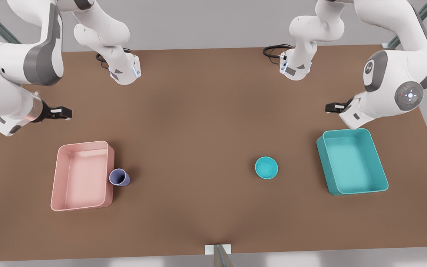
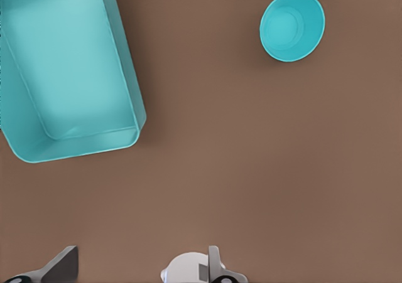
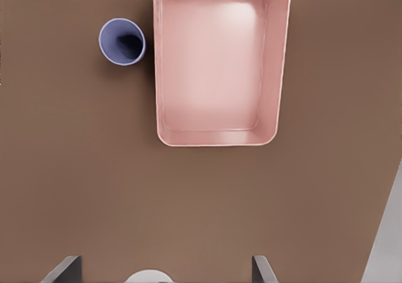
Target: Put the bowls and cups in different boxes
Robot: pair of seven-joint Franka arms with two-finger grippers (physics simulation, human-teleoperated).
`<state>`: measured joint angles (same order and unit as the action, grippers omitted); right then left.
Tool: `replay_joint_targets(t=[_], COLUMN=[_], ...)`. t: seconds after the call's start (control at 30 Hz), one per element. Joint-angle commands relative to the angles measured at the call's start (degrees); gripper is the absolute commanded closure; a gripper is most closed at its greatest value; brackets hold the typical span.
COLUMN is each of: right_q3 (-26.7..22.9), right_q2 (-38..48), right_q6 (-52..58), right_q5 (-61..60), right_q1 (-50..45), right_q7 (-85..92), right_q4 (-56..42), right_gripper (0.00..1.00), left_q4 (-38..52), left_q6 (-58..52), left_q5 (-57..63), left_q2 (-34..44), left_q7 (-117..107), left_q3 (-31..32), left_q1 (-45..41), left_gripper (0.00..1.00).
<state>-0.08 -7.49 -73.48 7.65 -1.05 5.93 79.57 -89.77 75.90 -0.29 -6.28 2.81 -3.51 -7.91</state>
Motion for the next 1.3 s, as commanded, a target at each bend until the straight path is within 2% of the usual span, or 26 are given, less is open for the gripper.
replay_joint_targets(t=[0.0,0.03,0.07,0.17,0.3,0.4,0.53,0.7,0.9,0.93,0.97,1.0,1.03,1.07,1.27], right_q3=[-0.01,-0.01,-0.01,-0.01,0.16,0.16,0.16,0.16,0.16,0.34,0.52,0.60,0.60,0.60,0.60], right_q2=[-0.41,-3.84,-6.39,-16.32,-23.00,-25.55,-29.24,-27.05,-27.31,-27.31,-27.31,-27.49,-27.49,-27.57,-27.66], right_q6=[-5.18,-5.18,-5.62,-20.64,-31.98,-34.45,-39.11,-45.26,-46.75,-46.75,-47.10,-47.54,-47.72,-47.99,-49.39], right_q5=[0.17,0.09,-0.09,-0.45,-0.79,-2.46,-4.31,-5.63,-5.54,-5.54,-5.54,-5.54,-5.54,-5.54,-5.54], right_q1=[0.00,-0.18,-0.97,-2.73,-5.10,-6.16,-5.89,-6.07,-6.42,-6.51,-6.51,-6.51,-6.51,-6.51,-6.60], right_q7=[4.87,5.67,5.41,5.14,4.79,4.79,4.88,4.88,4.97,4.97,4.97,4.97,5.05,5.05,5.05], right_q4=[-0.03,-2.31,-3.63,-3.28,0.32,0.41,0.50,7.88,9.55,9.99,10.69,10.87,11.31,12.01,14.47], right_gripper=[0.00,0.00,0.00,0.00,0.00,0.00,0.00,0.00,0.00,0.00,0.00,0.00,0.00,0.00,0.00], left_q4=[-0.05,-0.23,-0.23,0.12,-0.23,0.12,0.12,-0.14,-0.14,-0.14,-0.14,-0.05,0.12,0.21,0.48], left_q6=[4.08,4.43,6.36,26.83,38.35,44.59,46.44,47.23,48.81,48.81,48.73,48.38,48.02,46.97,44.78], left_q5=[0.03,-0.23,-1.64,-8.67,-16.49,-17.55,-17.55,-17.55,-17.55,-17.55,-17.55,-17.64,-17.64,-17.72,-17.37], left_q2=[0.04,-0.23,-3.64,-17.80,-27.56,-29.93,-31.60,-34.50,-38.28,-38.28,-38.28,-38.11,-37.93,-37.49,-36.09], left_q7=[1.59,1.59,1.59,1.59,1.85,1.50,-3.78,-3.78,-3.78,-3.78,-3.86,-3.86,-3.78,-3.78,-8.52], left_q3=[-0.01,-0.01,-0.01,-0.01,0.08,0.52,1.58,2.98,4.39,4.48,4.48,4.48,4.48,4.48,4.83], left_q1=[-0.18,-0.18,-1.49,-3.60,-3.69,-4.31,-6.06,-6.15,-6.06,-6.06,-6.06,-6.06,-5.98,-5.80,-5.71], left_gripper=[0.00,0.00,0.00,0.00,0.00,0.00,0.00,0.00,0.00,0.05,0.39,0.59,0.72,0.79,0.79])
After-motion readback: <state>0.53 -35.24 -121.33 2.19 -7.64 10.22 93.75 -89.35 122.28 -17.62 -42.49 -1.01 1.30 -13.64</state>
